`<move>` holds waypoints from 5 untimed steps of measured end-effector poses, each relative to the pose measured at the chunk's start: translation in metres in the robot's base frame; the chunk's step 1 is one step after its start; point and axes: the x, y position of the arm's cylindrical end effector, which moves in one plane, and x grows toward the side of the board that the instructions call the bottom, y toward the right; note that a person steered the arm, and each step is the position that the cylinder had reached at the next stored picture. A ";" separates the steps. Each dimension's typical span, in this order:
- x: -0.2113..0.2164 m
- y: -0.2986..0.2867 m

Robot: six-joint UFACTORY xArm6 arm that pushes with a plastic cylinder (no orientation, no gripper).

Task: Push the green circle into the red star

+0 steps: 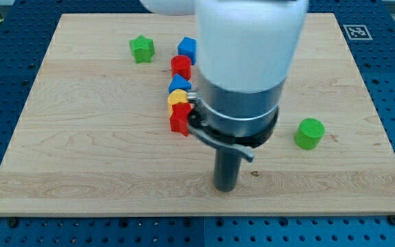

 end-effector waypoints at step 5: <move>-0.139 0.153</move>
